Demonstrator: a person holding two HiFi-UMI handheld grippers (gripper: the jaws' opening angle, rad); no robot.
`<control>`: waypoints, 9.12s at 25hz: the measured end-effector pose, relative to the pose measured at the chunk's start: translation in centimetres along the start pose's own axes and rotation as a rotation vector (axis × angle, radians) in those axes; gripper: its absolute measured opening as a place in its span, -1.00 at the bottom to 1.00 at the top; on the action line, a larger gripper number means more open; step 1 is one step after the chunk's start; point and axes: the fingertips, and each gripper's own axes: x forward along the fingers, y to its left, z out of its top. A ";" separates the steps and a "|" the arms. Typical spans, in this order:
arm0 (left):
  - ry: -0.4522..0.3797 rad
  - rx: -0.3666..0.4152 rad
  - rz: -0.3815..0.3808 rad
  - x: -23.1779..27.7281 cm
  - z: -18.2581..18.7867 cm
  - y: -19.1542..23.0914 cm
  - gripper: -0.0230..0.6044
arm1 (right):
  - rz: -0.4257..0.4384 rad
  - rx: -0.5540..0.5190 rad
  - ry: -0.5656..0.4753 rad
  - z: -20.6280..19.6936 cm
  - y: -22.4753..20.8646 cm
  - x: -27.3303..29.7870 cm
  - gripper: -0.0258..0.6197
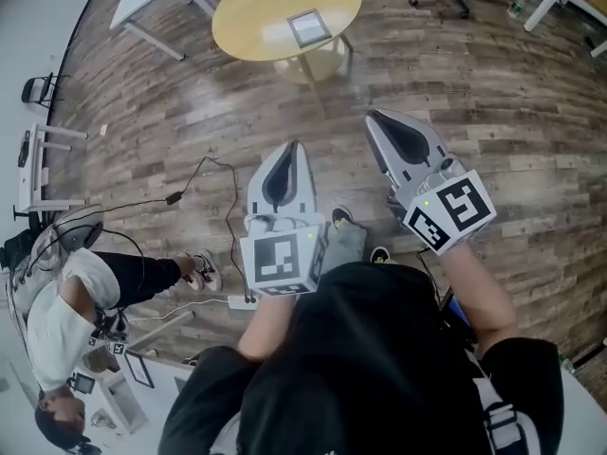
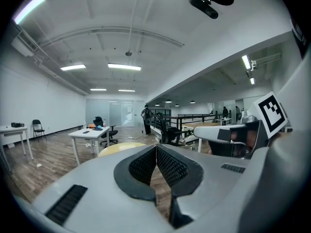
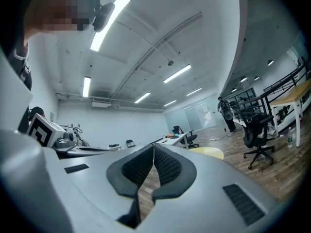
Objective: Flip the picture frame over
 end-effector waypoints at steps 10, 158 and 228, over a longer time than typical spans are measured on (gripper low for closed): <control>-0.045 -0.027 -0.043 3.8 0.9 7.1 -0.85 | 0.019 -0.083 0.014 1.1 1.2 8.9 -0.86; 0.322 -0.046 -0.199 57.3 -26.5 26.8 -0.85 | -0.030 0.736 0.063 -23.6 -35.7 41.9 -0.65; 0.411 0.016 -0.247 57.4 -27.5 25.8 -0.85 | -0.196 -0.073 0.889 -32.0 -37.0 43.5 -0.29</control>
